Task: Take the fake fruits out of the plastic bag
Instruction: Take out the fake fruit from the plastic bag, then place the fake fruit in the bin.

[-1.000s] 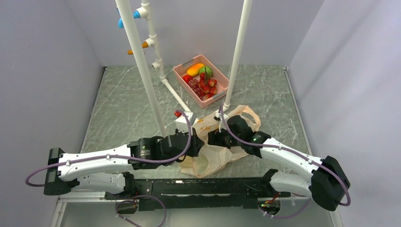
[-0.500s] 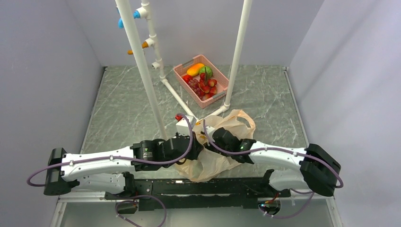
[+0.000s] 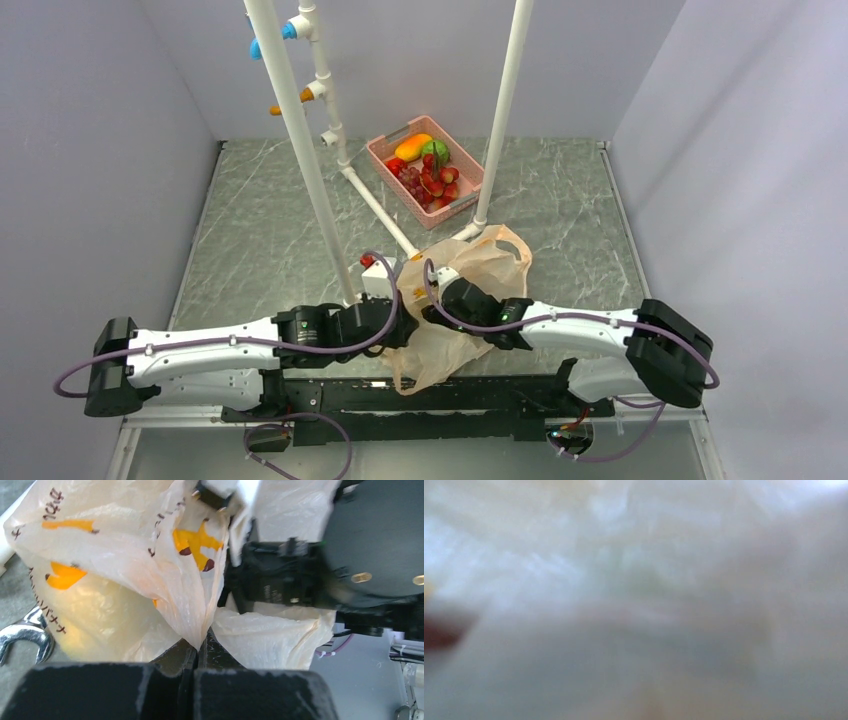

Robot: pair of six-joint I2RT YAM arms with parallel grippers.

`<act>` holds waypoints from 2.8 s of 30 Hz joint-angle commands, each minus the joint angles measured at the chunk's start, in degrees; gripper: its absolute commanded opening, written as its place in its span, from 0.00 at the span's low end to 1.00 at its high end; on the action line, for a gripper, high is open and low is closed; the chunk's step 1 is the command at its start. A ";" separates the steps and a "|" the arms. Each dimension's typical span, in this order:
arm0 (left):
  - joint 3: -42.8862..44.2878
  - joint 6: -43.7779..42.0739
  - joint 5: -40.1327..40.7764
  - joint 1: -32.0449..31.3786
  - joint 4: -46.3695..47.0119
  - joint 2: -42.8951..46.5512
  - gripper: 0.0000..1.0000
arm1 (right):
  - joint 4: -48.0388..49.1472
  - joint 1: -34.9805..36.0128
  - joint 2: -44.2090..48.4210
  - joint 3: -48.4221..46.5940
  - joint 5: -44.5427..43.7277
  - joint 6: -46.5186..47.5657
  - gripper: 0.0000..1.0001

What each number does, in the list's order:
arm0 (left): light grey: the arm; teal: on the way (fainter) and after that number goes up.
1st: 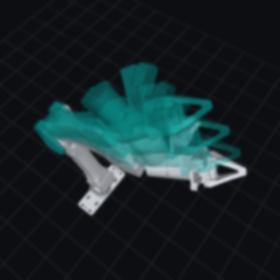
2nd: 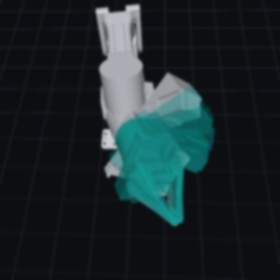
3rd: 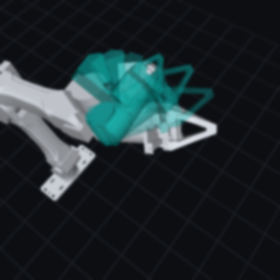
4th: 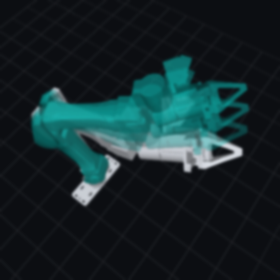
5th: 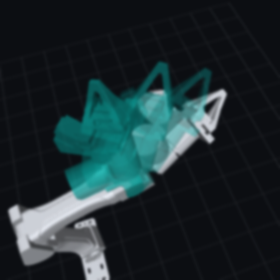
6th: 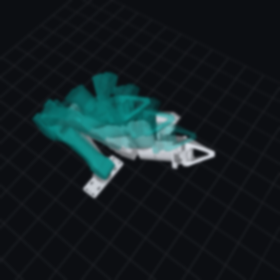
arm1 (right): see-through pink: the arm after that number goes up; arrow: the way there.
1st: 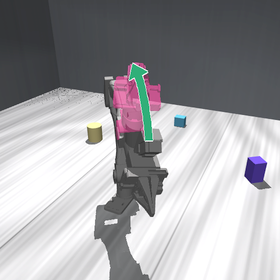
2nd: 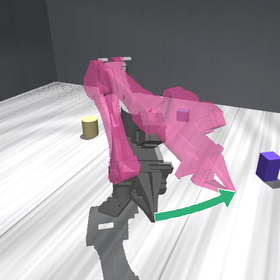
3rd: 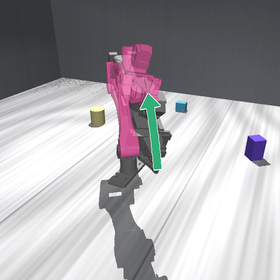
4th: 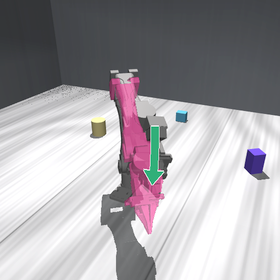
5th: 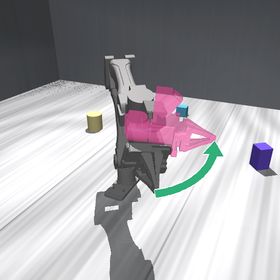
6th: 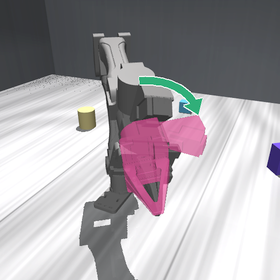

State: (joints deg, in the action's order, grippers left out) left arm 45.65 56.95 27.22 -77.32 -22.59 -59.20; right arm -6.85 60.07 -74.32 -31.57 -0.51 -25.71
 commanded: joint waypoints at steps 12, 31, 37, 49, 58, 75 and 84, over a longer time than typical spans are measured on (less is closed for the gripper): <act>-6.84 5.28 -0.99 -0.11 -6.10 3.75 0.00 | -7.02 -0.37 22.40 -3.00 -10.27 -0.44 0.18; -4.93 3.73 -2.00 -0.18 -4.29 -1.32 0.00 | -11.55 -0.40 30.76 -11.67 -2.83 -1.18 0.11; -3.14 0.35 -1.44 -0.60 -3.60 -3.21 0.00 | -15.16 -0.57 25.63 -19.95 -11.57 4.00 0.08; -6.35 -0.94 -1.88 -1.22 2.08 -0.43 0.00 | -14.97 -7.66 2.07 -38.17 -21.12 11.29 0.00; -4.72 -1.25 0.21 -1.20 -0.80 -2.39 0.00 | -8.82 -18.28 -16.88 -48.60 -13.42 14.50 0.00; -4.42 0.13 1.40 -1.21 -2.98 -2.05 0.00 | -16.15 -24.39 -58.32 -93.21 -15.86 18.50 0.17; -4.43 0.64 1.56 -1.25 -2.94 -2.46 0.00 | -17.20 -27.02 -65.70 -102.15 -13.54 19.40 0.62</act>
State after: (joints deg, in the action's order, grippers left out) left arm 39.31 56.69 27.20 -78.24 -25.21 -62.33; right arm -23.94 34.28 -138.76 -128.05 -14.44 -7.90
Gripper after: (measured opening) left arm 0.013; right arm 0.603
